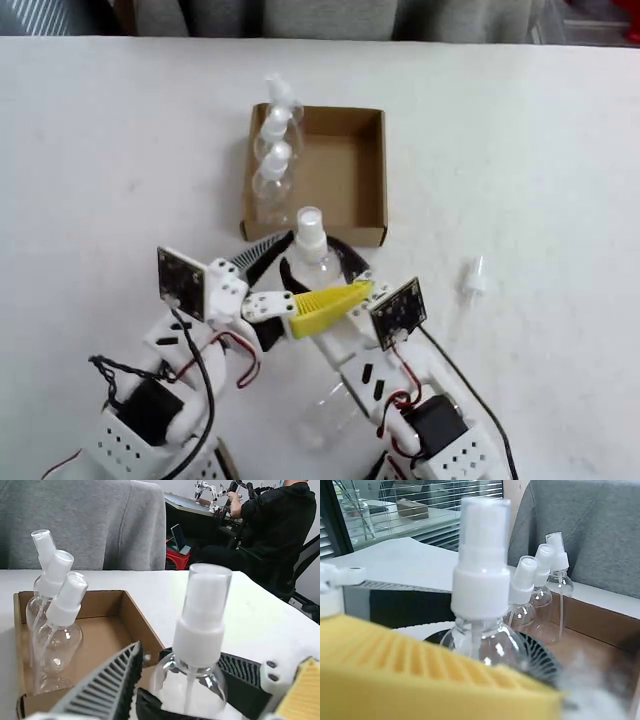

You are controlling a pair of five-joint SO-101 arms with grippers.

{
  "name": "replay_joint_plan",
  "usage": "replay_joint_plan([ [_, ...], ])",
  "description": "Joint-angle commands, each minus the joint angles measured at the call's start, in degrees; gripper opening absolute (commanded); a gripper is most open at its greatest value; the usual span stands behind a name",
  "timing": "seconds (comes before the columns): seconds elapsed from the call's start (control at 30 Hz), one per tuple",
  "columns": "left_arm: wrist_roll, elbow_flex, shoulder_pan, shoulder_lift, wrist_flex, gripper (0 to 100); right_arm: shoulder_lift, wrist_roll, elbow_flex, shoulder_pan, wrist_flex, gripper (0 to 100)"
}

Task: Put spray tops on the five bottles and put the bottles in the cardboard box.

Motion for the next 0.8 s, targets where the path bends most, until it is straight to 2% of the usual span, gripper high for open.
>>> replay_joint_plan([
  [0.0,-0.18,-2.81,1.45,-0.92,0.44,48,-0.75,0.35,0.44,0.92,-1.89,1.7],
  [0.13,-0.18,-6.51,1.45,-0.84,0.44,42,-0.75,0.35,0.44,0.92,-1.89,1.7],
  [0.3,-0.35,-10.37,1.45,-0.84,0.44,18,-0.75,0.35,0.44,0.92,-1.8,1.7],
  [0.4,-0.35,-13.63,1.71,-0.84,0.44,9,-0.75,0.35,0.44,0.92,-1.8,1.7],
  [0.57,-0.35,-19.34,1.45,-0.84,1.32,12,-0.75,0.35,0.44,0.92,-1.8,1.7],
  [0.77,-0.35,-31.82,1.45,-0.84,14.33,10,-0.75,0.35,0.44,0.92,-1.71,1.7],
])
